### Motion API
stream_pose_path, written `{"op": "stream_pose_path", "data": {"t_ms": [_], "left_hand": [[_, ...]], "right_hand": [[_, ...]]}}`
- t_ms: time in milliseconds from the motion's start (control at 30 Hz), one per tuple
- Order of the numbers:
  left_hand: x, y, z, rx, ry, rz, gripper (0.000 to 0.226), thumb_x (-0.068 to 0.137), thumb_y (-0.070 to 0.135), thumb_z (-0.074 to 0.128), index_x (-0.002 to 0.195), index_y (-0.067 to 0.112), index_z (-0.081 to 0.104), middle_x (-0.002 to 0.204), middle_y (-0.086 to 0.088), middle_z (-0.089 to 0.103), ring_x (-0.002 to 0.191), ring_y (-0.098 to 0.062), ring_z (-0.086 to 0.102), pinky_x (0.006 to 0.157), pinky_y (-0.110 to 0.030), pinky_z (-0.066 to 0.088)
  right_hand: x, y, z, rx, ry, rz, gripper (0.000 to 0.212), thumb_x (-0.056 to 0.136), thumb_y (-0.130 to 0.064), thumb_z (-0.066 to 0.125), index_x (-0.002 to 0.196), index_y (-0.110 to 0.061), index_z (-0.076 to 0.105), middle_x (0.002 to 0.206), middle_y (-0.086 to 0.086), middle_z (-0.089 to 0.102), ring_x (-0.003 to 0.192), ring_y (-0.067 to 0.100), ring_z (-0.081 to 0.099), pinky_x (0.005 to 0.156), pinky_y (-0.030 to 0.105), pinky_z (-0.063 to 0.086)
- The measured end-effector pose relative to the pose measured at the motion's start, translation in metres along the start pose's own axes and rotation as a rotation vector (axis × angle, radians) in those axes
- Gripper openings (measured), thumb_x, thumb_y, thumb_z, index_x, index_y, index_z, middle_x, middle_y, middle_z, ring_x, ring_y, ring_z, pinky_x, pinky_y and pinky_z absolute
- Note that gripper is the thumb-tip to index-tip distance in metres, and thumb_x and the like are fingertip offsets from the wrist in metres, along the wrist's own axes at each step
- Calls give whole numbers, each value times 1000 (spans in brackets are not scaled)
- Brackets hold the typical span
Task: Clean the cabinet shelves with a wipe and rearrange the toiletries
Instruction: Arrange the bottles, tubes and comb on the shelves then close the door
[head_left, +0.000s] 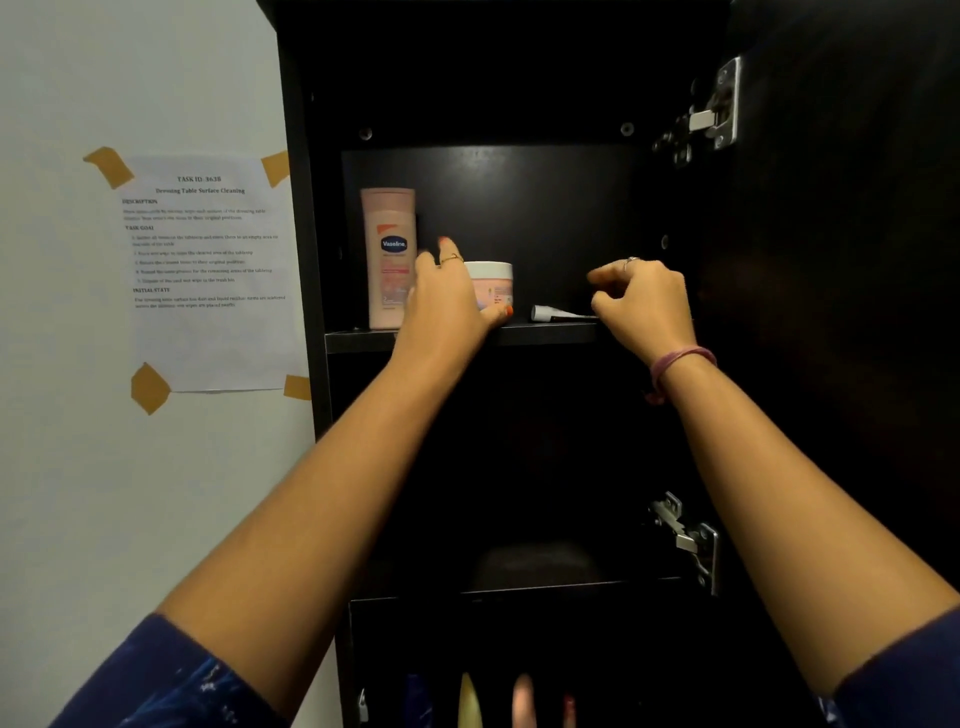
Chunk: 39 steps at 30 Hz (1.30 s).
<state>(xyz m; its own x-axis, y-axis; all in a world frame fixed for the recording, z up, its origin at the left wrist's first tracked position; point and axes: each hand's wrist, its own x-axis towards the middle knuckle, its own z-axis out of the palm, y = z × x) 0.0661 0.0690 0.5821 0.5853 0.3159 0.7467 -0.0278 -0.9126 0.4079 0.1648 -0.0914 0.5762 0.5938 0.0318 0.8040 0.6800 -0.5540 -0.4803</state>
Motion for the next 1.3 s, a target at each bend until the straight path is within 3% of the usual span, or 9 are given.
{"op": "stream_pose_path", "data": {"t_ms": [100, 267, 433, 533, 667, 867, 1100, 1300], "left_hand": [[-24, 4, -2, -3, 85, 82, 85, 82, 33, 69, 145, 5, 20, 138, -14, 35, 125, -28, 42, 106, -34, 34], [-75, 0, -1, -130, 158, 178, 57, 84, 28, 66, 133, 9, 44, 126, -7, 47, 113, -18, 50, 97, -21, 36], [-132, -21, 15, -256, 133, 153, 53, 84, 26, 67, 131, 16, 47, 124, -1, 50, 108, -11, 55, 96, -26, 48], [-173, -38, 34, -303, 97, 124, 49, 84, 26, 67, 128, 16, 50, 121, 0, 51, 106, -9, 56, 91, -19, 48], [-231, -57, 64, -359, 0, 36, 43, 85, 29, 64, 125, 20, 51, 115, 13, 47, 103, -2, 53, 85, -7, 43], [-317, -87, 111, -383, -196, -129, 36, 85, 29, 65, 119, 22, 56, 106, 17, 47, 93, 6, 54, 80, -3, 42], [-411, -126, 165, -319, -466, -353, 33, 86, 27, 63, 118, 21, 57, 111, 11, 52, 91, -2, 56, 76, -14, 42], [-468, -152, 210, -295, -652, -541, 31, 87, 23, 61, 117, 18, 58, 113, 4, 53, 82, -4, 55, 77, -18, 45]], "right_hand": [[-14, 0, -1, 211, 117, -6, 28, 83, -7, 60, 108, -16, 69, 105, 0, 70, 91, 3, 61, 80, 7, 43], [-48, -5, -8, 479, 220, 53, 28, 82, -5, 61, 106, -17, 69, 101, -4, 69, 91, 4, 65, 83, 12, 49], [-109, -1, -1, 636, 236, 144, 27, 84, -3, 63, 109, -12, 67, 98, -6, 67, 88, -4, 64, 82, 11, 51], [-158, 12, 7, 666, 213, 213, 26, 85, -3, 63, 107, -16, 66, 95, -12, 66, 86, -11, 63, 78, 8, 49], [-233, 42, 18, 676, 175, 327, 28, 85, -3, 64, 100, -27, 65, 96, -13, 67, 92, -6, 64, 77, 8, 49], [-337, 100, 37, 618, 82, 631, 33, 83, -1, 64, 91, -34, 66, 94, -12, 69, 90, -4, 66, 74, 8, 49], [-440, 155, 53, 471, -13, 917, 35, 84, 1, 63, 89, -33, 66, 91, -11, 69, 82, -6, 66, 70, 6, 49], [-507, 190, 75, 352, -119, 1146, 26, 84, 1, 62, 96, -20, 69, 99, 4, 71, 92, 12, 67, 88, 26, 52]]}}
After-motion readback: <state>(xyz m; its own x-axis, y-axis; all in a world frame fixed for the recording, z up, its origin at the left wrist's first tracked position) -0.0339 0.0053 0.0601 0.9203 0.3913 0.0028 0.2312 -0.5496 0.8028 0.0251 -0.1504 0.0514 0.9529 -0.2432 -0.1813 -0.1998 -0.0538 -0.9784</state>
